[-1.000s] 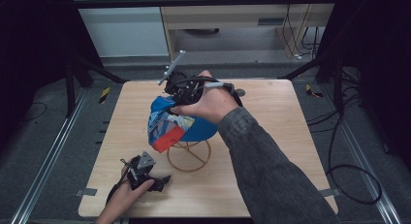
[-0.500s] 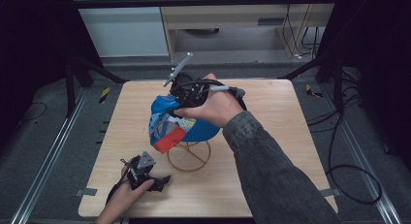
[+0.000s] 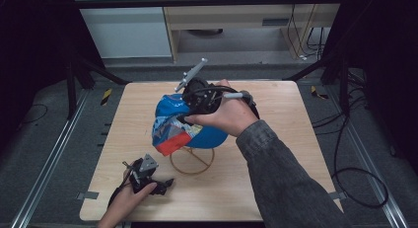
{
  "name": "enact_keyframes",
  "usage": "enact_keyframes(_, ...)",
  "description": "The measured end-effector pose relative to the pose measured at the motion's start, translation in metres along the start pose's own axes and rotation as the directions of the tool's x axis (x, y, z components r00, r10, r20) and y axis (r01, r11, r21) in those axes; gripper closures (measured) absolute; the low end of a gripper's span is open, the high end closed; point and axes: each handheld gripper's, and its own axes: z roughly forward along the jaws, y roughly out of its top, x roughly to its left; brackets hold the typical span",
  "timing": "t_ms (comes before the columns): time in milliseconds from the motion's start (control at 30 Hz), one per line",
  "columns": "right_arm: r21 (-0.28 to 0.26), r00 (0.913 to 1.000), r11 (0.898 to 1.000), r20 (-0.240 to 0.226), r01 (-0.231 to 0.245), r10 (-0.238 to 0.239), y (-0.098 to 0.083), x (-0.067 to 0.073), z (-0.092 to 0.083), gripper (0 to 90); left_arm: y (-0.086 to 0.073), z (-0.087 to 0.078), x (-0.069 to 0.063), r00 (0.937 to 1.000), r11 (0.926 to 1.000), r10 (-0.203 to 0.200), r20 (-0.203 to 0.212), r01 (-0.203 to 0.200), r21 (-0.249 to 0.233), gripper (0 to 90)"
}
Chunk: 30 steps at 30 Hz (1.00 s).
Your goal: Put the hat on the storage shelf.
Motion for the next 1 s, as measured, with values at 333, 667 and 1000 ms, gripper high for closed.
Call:
enact_keyframes(333,0.024,0.9983,1.0,0.058,-0.012,0.01,-0.01,0.003,-0.014,37.7,0.0,0.0,-0.001,1.0,1.0,-0.005,-0.002,0.005,0.0,0.0)
enact_keyframes(667,-0.027,0.9978,0.999,0.061,-0.023,0.025,-0.015,0.014,-0.029,20.7,0.0,0.0,0.0,1.0,1.0,-0.005,0.0,0.005,0.001,0.0)
enact_keyframes(1000,-0.074,0.9931,0.996,0.107,-0.039,0.047,-0.034,0.011,-0.045,8.5,0.0,0.0,-0.001,1.0,1.0,-0.005,-0.002,0.005,0.0,0.0)
